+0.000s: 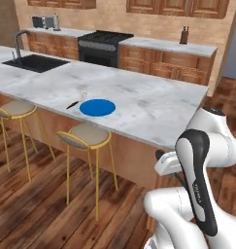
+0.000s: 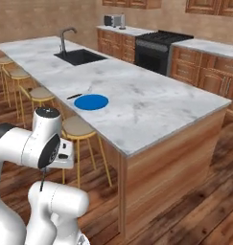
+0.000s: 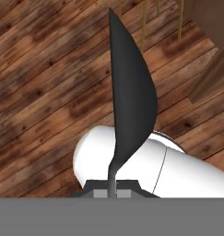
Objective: Take the fork and place it on the left side of the plate. Then take the spoon and place it on the right side of the plate. Make sure they're directly next to the plate.
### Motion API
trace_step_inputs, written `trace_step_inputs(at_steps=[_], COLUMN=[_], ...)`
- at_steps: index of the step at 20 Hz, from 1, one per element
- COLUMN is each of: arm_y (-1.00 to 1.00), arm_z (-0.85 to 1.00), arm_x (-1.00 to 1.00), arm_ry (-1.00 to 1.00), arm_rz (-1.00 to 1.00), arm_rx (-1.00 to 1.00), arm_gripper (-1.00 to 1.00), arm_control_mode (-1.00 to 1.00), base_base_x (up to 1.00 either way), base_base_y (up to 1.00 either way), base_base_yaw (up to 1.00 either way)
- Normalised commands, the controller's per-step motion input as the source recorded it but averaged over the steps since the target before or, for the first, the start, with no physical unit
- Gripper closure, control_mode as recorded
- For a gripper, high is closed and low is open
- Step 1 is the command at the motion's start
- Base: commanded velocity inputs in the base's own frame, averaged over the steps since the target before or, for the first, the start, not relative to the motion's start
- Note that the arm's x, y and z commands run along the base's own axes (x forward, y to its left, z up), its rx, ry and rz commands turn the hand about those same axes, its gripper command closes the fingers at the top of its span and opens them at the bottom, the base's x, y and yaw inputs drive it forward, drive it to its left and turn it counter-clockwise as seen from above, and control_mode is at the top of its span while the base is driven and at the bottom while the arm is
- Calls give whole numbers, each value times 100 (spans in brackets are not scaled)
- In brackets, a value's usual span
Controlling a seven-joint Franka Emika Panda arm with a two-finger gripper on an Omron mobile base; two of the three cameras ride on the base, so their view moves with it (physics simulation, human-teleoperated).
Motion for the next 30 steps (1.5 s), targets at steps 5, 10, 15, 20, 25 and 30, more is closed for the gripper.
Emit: trace_step_inputs(at_steps=[5, 10, 15, 20, 25, 30], arm_y=[0, 0, 0, 0, 0, 0], arm_z=[0, 0, 0, 0, 0, 0], arm_x=[0, 0, 0, 0, 0, 0], arm_ry=[0, 0, 0, 0, 0, 0], arm_rz=[0, 0, 0, 0, 0, 0], arm_rx=[0, 0, 0, 0, 0, 0], arm_gripper=[100, 100, 100, 100, 100, 100], arm_control_mode=[100, 100, 100, 100, 100, 100], base_base_x=[4, 38, 37, 34, 41, 53], base_base_y=[71, 78, 74, 71, 65, 83], base_base_yaw=[-49, -47, -49, -51, -53, -45])
